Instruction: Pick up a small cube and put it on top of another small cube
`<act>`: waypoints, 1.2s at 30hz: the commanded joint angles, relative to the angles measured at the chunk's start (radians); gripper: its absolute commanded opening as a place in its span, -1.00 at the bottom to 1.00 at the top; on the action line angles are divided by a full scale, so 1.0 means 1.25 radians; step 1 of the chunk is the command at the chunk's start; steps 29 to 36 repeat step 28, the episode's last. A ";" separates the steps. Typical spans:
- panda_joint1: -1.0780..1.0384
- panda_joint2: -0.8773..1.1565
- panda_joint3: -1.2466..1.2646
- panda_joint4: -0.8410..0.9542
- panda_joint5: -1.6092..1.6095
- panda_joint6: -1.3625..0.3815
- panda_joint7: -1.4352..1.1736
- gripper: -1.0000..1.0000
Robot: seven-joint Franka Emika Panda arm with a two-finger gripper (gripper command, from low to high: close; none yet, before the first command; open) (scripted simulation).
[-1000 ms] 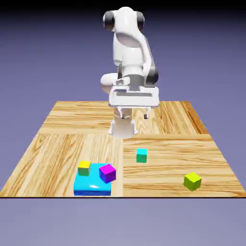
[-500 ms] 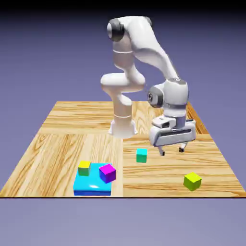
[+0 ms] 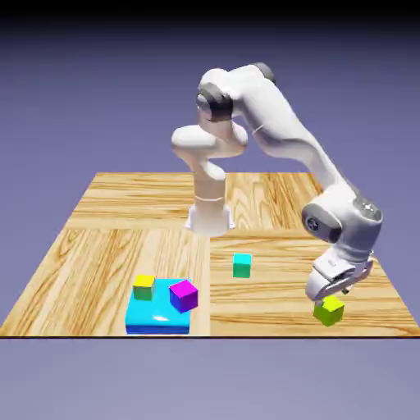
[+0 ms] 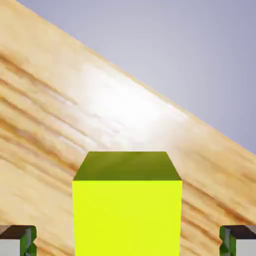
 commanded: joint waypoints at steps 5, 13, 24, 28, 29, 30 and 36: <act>-0.029 -0.087 0.044 0.004 0.049 -0.088 -0.029 -1.00; -0.231 -0.319 -0.118 -0.136 0.267 -0.122 0.119 -1.00; -0.366 -0.388 -0.238 -0.286 0.420 0.000 0.227 -1.00; -0.370 -0.434 -0.239 -0.262 0.420 -0.069 0.228 1.00; -0.370 -0.434 -0.239 -0.262 0.420 -0.069 0.228 1.00; -0.370 -0.434 -0.239 -0.262 0.420 -0.069 0.228 1.00; -0.370 -0.434 -0.239 -0.262 0.420 -0.069 0.228 1.00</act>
